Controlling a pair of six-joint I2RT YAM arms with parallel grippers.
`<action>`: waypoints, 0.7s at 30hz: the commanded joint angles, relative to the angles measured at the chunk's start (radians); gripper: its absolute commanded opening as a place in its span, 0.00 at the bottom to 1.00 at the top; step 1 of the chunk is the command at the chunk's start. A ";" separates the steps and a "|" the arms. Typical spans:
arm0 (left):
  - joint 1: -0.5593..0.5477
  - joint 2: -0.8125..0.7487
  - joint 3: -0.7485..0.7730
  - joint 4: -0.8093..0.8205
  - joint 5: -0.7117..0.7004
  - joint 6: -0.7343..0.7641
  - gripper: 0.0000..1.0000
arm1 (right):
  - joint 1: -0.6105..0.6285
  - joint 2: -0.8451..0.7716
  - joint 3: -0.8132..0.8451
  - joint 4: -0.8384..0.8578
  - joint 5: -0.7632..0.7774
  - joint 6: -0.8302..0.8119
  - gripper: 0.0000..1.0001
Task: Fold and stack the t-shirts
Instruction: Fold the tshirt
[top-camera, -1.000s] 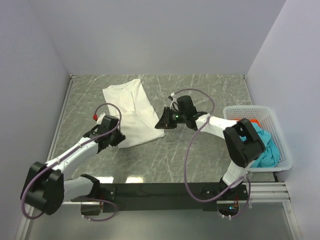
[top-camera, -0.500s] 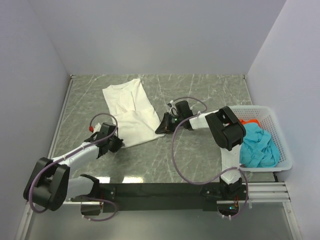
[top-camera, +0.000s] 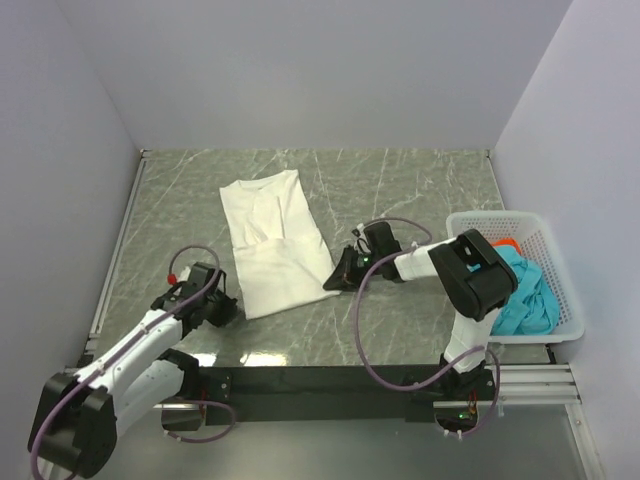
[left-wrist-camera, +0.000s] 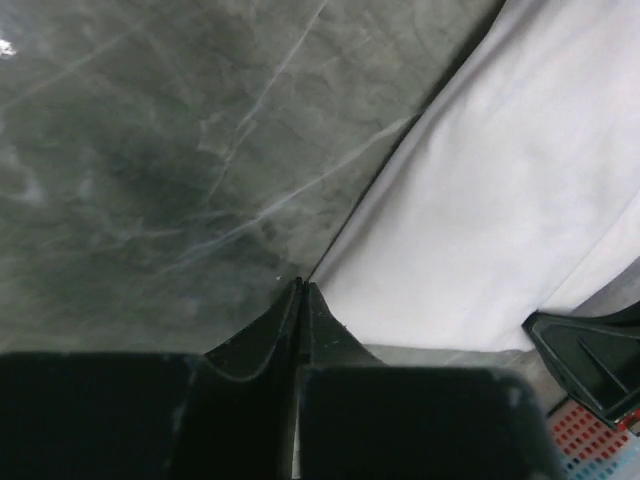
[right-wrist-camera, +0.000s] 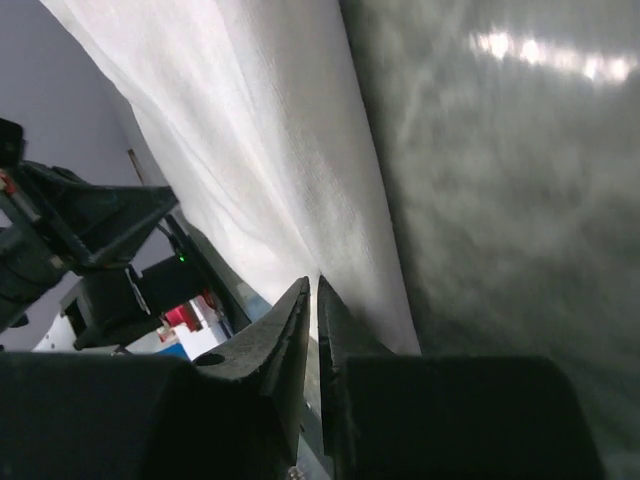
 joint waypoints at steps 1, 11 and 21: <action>0.000 -0.078 0.084 -0.140 -0.066 0.041 0.10 | 0.010 -0.074 -0.045 -0.060 0.061 -0.009 0.16; 0.049 0.215 0.268 0.160 -0.070 0.239 0.12 | -0.019 -0.024 0.334 -0.114 0.073 -0.143 0.22; 0.164 0.517 0.329 0.291 -0.035 0.282 0.07 | -0.062 0.289 0.617 -0.238 0.076 -0.173 0.15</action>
